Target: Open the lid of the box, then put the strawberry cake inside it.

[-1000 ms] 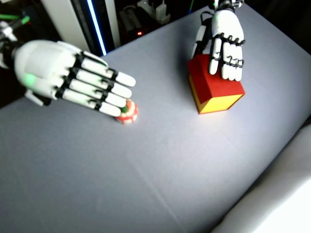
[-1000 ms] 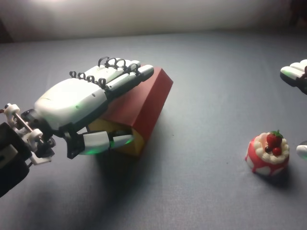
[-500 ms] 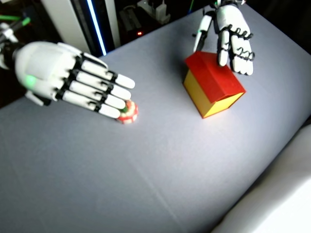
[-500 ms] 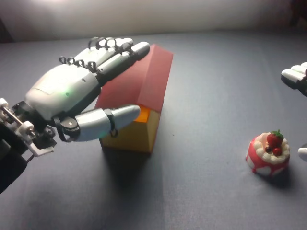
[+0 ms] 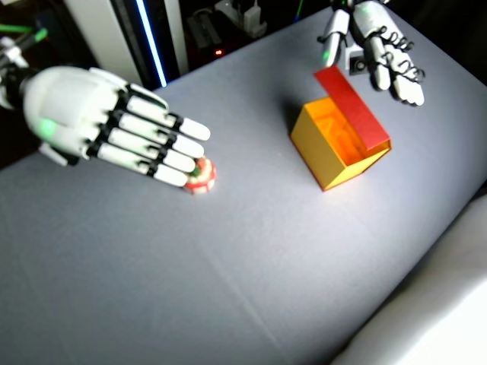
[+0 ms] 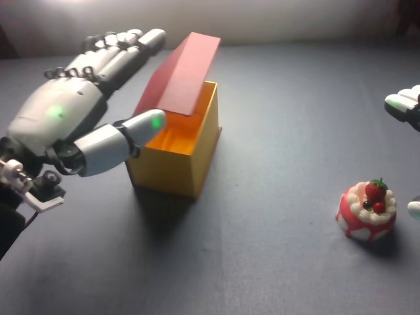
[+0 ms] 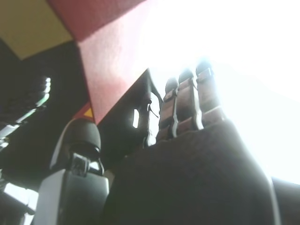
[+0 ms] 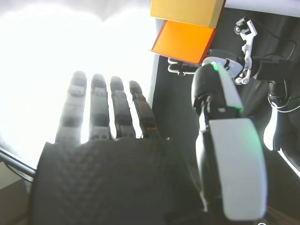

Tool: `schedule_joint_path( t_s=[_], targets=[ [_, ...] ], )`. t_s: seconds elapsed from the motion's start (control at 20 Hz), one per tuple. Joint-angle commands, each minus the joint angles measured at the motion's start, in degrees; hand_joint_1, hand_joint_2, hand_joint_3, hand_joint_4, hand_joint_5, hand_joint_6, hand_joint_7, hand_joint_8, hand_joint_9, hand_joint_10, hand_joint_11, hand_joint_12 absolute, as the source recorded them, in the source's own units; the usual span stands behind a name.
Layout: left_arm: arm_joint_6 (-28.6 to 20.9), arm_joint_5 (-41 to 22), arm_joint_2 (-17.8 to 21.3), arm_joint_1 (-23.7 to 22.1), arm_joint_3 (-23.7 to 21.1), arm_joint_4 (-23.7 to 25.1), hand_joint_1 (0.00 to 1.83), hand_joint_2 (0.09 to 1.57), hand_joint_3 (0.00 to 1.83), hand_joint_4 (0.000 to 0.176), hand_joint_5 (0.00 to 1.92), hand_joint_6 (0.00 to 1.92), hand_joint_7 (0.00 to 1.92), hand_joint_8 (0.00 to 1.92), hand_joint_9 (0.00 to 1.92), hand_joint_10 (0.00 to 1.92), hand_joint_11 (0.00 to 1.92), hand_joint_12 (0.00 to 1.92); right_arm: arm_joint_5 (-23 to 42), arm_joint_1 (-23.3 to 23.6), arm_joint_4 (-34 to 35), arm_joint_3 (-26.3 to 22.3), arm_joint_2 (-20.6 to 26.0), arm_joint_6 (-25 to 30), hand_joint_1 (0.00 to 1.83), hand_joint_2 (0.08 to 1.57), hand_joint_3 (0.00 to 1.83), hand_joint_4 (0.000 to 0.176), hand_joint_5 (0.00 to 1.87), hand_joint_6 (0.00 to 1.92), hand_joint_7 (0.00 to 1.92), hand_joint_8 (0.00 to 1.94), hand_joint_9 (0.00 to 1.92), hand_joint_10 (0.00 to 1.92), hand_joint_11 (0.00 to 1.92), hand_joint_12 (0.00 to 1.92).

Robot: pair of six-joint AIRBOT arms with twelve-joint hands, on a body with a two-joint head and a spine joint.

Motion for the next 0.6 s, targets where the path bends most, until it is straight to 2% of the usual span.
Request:
schedule_joint_path(
  t_s=[0.0,0.2,0.25,0.3,0.35,0.4,0.55],
  targets=[
    [-0.2,-9.09,0.29,0.19,0.18,-1.29,0.22,1.4,0.0,0.176,0.0,0.0,0.0,0.0,0.0,0.0,0.0,0.0,7.49,0.3,0.13,0.06,0.05,0.43,0.52,1.24,0.0,0.0,0.0,0.0,0.0,0.0,0.0,0.0,0.0,0.0],
    [-0.26,-12.22,0.26,1.67,0.39,-6.53,0.15,1.32,0.0,0.176,0.0,0.0,0.0,0.0,0.0,0.0,0.0,0.0,7.49,0.09,0.26,0.06,0.01,0.6,0.52,1.24,0.0,0.0,0.0,0.0,0.0,0.0,0.0,0.0,0.0,0.0],
    [-0.55,-12.5,0.24,1.79,0.68,-7.53,0.14,1.33,0.01,0.176,0.0,0.0,0.0,0.0,0.0,0.0,0.0,0.21,7.49,0.0,0.3,0.06,0.01,0.64,0.52,1.24,0.0,0.0,0.0,0.0,0.0,0.0,0.0,0.0,0.0,0.0],
    [-0.85,-12.52,0.23,1.99,0.92,-8.05,0.06,1.37,0.0,0.176,0.0,0.0,0.0,0.0,0.0,0.0,0.0,0.07,7.49,-0.06,0.36,0.06,0.01,0.68,0.51,1.24,0.0,0.0,0.0,0.0,0.0,0.0,0.0,0.0,0.0,0.0],
    [-1.02,-12.53,0.24,2.31,0.91,-8.1,0.06,1.37,0.0,0.176,0.0,0.0,0.0,0.0,0.0,0.0,0.0,0.07,7.49,-0.06,0.37,0.06,0.01,0.68,0.51,1.24,0.0,0.0,0.0,0.0,0.0,0.0,0.0,0.0,0.0,0.0],
    [-1.37,-12.43,0.24,2.65,0.87,-7.61,0.09,1.37,0.0,0.176,0.0,0.0,0.0,0.0,0.0,0.0,0.0,0.02,7.49,-0.06,0.39,0.06,0.01,0.68,0.52,1.24,0.0,0.0,0.0,0.0,0.0,0.0,0.0,0.0,0.0,0.0],
    [-2.07,-10.02,0.6,3.19,0.43,-3.26,0.31,1.34,0.0,0.176,0.0,0.0,0.0,0.0,0.0,0.0,0.0,0.0,7.5,-0.14,0.5,0.03,0.01,0.78,0.55,1.24,0.0,0.0,0.0,0.0,0.0,0.0,0.0,0.0,0.0,0.0]
  ],
)
